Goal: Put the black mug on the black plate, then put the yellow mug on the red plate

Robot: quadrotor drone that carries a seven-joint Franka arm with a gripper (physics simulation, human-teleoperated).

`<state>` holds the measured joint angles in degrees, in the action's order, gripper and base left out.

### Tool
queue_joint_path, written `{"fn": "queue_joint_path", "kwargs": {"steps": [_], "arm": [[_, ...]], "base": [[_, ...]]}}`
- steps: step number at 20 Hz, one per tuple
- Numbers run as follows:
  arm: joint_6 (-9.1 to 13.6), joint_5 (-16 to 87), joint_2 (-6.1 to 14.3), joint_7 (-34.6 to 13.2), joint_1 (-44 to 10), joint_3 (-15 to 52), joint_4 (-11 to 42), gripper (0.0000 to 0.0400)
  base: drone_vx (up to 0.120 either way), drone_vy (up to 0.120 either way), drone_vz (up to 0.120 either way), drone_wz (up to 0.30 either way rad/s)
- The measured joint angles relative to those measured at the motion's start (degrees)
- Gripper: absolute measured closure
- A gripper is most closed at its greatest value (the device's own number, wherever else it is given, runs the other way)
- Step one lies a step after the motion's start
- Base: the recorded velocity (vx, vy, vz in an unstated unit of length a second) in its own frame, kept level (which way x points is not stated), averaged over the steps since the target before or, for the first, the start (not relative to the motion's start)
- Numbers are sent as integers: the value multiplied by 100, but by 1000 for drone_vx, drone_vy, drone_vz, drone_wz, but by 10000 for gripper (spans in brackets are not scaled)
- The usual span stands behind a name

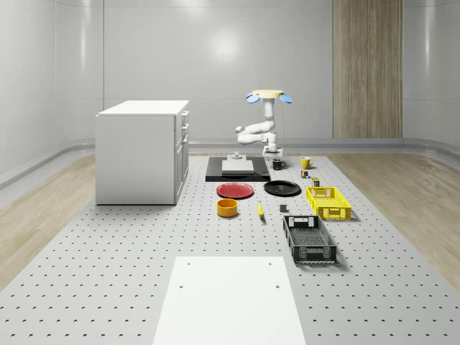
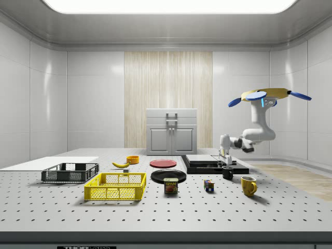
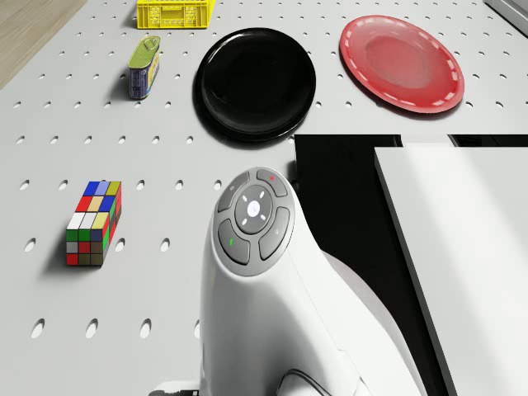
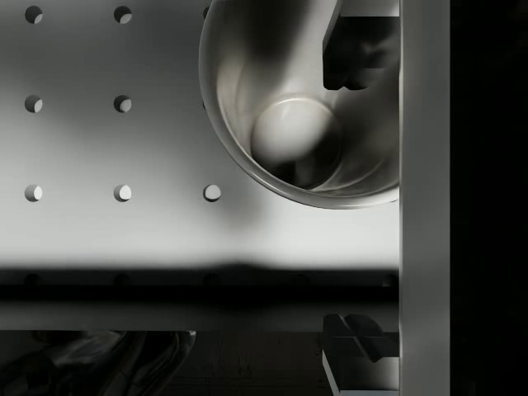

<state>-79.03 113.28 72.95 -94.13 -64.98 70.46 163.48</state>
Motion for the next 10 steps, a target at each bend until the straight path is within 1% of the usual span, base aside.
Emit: {"fn": "queue_joint_path", "kwargs": {"steps": [7,8,9,10], "arm": [[-147,18,122,-32,-61,-48,-43,0],[-163,14,138,-37,-68,-48,-46,44],[-179,10,153,-42,-74,-47,-48,99],[-194,4,168,-47,-81,-46,-51,141]], "base": [[0,0,0,0],[0,0,0,0],[0,0,0,0],[0,0,0,0]]}}
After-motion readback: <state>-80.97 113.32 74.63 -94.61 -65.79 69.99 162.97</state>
